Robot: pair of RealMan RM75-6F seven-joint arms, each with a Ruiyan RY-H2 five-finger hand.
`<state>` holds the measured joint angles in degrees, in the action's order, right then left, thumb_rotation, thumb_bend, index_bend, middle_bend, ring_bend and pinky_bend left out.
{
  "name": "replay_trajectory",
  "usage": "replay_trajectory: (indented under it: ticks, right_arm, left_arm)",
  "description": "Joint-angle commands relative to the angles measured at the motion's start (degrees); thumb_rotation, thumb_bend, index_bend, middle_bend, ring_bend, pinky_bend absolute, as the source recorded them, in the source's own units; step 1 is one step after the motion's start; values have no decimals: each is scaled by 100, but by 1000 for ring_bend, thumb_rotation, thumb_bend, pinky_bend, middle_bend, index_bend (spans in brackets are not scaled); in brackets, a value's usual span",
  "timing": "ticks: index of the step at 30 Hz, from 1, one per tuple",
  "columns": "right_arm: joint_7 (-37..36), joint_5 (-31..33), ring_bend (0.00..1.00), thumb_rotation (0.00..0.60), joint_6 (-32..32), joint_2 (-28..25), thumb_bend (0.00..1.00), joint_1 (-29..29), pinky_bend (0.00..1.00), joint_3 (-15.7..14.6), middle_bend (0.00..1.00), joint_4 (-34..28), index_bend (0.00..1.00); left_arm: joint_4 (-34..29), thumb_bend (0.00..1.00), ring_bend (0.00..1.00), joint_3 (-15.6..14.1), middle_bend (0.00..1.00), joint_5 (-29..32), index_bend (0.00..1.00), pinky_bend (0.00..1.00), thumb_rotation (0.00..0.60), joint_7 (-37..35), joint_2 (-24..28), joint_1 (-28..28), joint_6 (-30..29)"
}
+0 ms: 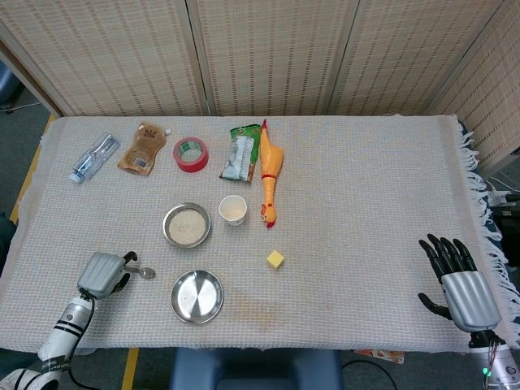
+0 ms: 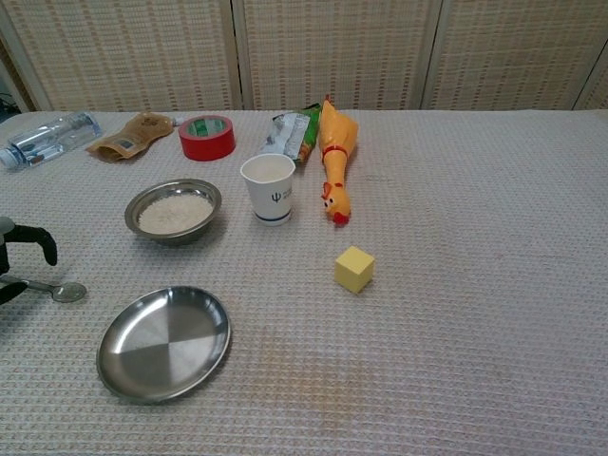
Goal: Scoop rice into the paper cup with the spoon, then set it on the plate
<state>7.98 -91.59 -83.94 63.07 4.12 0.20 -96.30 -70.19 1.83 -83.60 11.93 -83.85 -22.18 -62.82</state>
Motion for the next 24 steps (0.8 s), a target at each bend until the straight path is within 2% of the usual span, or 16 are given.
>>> replay_trajectory:
  ticks: [1,10,24]
  right_arm:
    - [7,23,0,600,22,-5,103,7,0,1,0,-12,0]
    - [24,70,0,600,56,-7,103,20,0,8,0,-23,0]
    - [26,46,0,600,30,-14,104,10,0,-9,0,-38,0]
  left_arm:
    - [228,417,1000,-3,1000,20,415,1000,600,71,-148,-11,-59]
    - [642,419,1000,-65,1000,-31,449,1000,600,127,-391,-5,-192]
    - [888,420,1000,-104,1000,48,451,1000,600,148,-526,-32,-114]
